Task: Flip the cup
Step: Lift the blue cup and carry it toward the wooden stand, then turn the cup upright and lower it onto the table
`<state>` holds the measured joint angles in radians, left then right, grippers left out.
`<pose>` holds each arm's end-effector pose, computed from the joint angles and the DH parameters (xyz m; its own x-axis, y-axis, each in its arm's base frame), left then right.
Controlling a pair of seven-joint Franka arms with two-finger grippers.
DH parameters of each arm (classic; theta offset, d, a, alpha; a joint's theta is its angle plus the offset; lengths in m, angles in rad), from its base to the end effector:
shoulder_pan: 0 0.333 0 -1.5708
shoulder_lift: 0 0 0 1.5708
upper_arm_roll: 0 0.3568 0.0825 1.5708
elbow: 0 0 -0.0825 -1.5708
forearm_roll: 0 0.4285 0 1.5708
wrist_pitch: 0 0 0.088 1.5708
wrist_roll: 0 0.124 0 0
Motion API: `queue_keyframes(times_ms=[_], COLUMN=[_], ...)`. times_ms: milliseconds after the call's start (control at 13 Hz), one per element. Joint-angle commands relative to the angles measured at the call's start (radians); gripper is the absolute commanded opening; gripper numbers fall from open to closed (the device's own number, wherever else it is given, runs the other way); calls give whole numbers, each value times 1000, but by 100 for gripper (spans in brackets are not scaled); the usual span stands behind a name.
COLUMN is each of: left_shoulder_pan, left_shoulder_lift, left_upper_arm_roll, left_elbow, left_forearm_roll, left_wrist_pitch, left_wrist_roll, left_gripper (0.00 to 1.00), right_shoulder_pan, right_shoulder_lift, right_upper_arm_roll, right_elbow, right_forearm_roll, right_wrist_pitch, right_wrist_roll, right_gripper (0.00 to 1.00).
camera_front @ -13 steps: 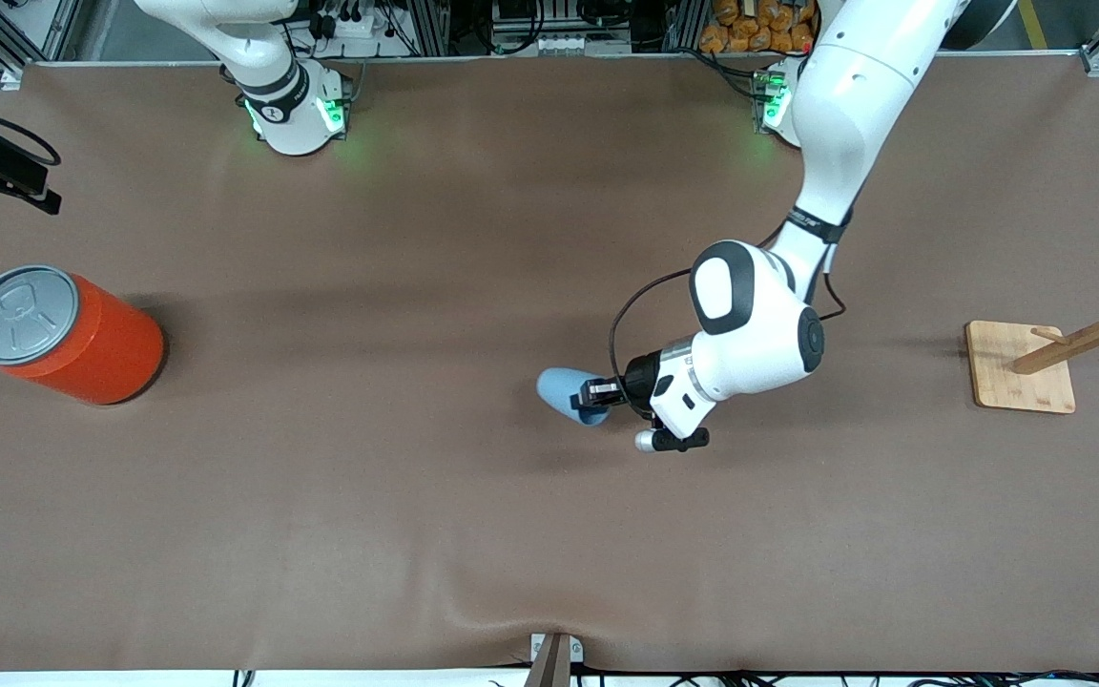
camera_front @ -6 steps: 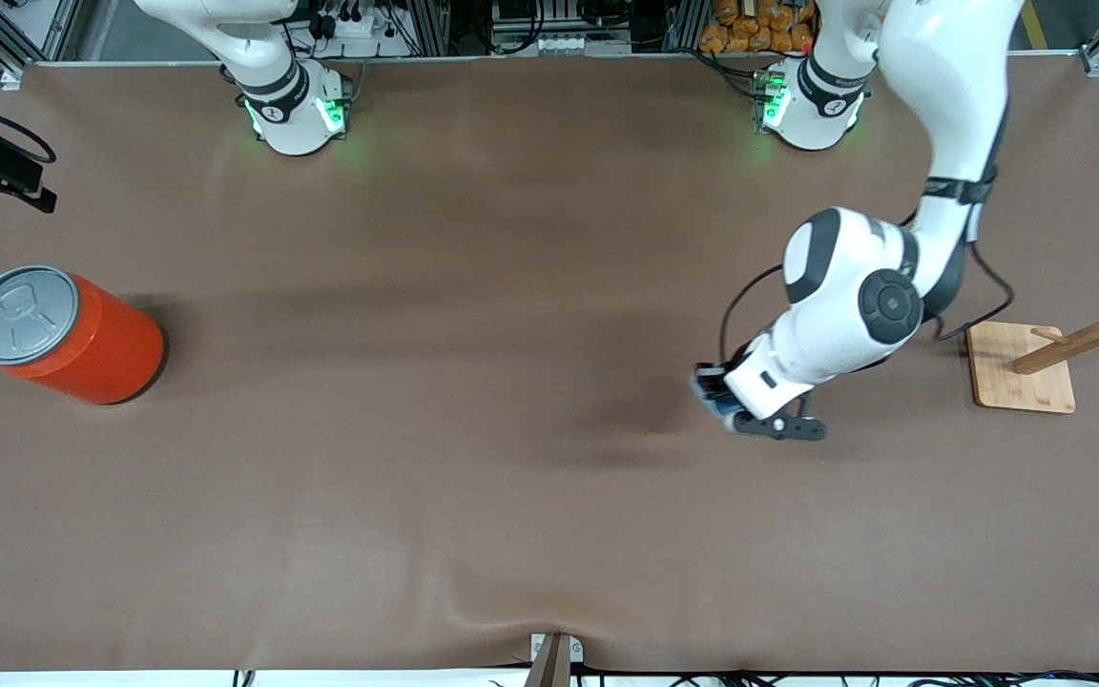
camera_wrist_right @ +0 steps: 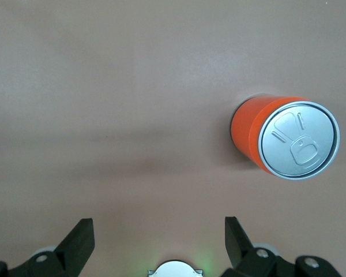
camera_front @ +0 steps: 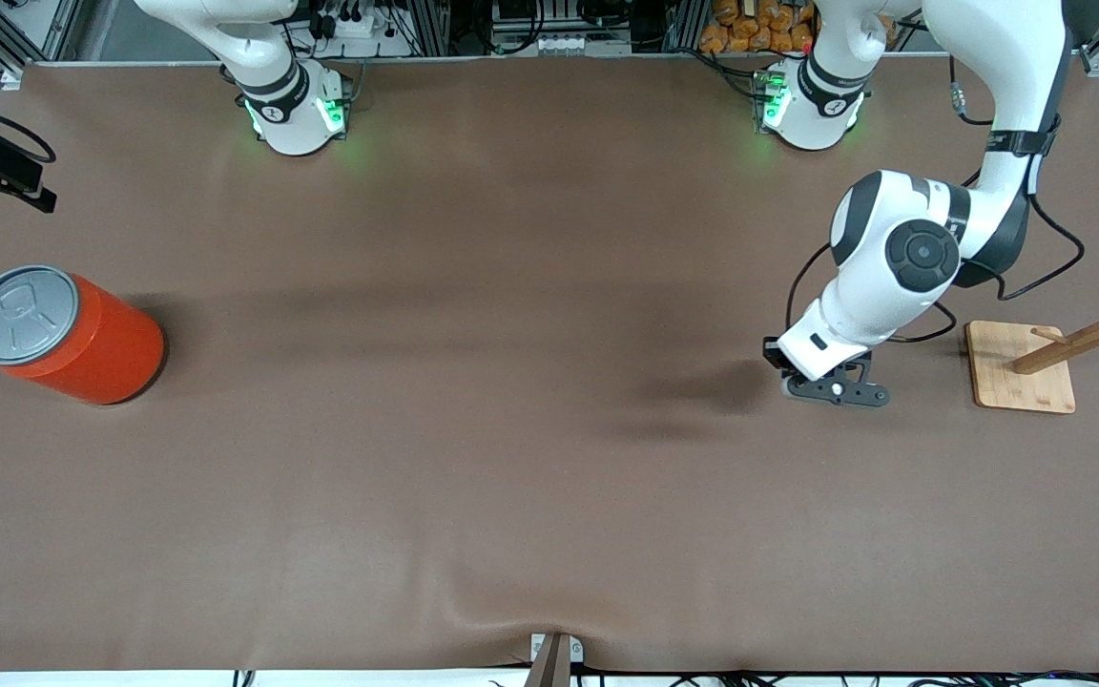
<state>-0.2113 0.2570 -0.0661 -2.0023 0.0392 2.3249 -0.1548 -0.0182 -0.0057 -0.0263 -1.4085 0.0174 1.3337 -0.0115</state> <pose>0.6256 -0.1755 0.3309 0.9871 -0.1450 0.0674 -0.1452 -0.9894 -0.0031 0.5679 -0.0229 0.7135 0.9972 -0.0288 -0.0688 -0.0301 -0.9994 -0.0181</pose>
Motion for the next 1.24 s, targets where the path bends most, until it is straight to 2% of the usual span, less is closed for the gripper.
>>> queue_keyframes(times_ms=[0,232,386,618,695,772,849,1004,1158], left_shoulder_pan=[41,59,59,59,64,72,75,75,75], left_shoulder_lift=[-56,-76,-65,-71,-70,-65,-62,-45,-39], left_upper_arm_roll=[-9,-11,-8,-6,-6,-8,-9,-11,-11], left_elbow=[-122,-203,-266,-270,-270,-270,-268,-263,-262], left_forearm_roll=[48,57,62,67,67,67,67,68,68], left_wrist_pitch=[118,187,310,303,303,303,303,304,304], left_wrist_roll=[4,1,6,-2,0,4,4,4,11], left_gripper=[0,0,0,0,5,20,29,41,48], right_shoulder_pan=[-6,-6,-6,0,3,3,1,-2,1], right_shoulder_lift=[1,3,1,3,3,4,4,4,4], right_upper_arm_roll=[3,3,5,6,6,6,6,5,5], right_elbow=[17,17,17,16,16,16,16,16,16], right_forearm_roll=[9,9,10,10,10,9,9,9,9], right_wrist_pitch=[-13,-14,-16,-16,-16,-16,-16,-16,-16], right_wrist_roll=[1,1,1,2,2,2,2,1,1], right_gripper=[100,100,100,100,100,100,100,100,100])
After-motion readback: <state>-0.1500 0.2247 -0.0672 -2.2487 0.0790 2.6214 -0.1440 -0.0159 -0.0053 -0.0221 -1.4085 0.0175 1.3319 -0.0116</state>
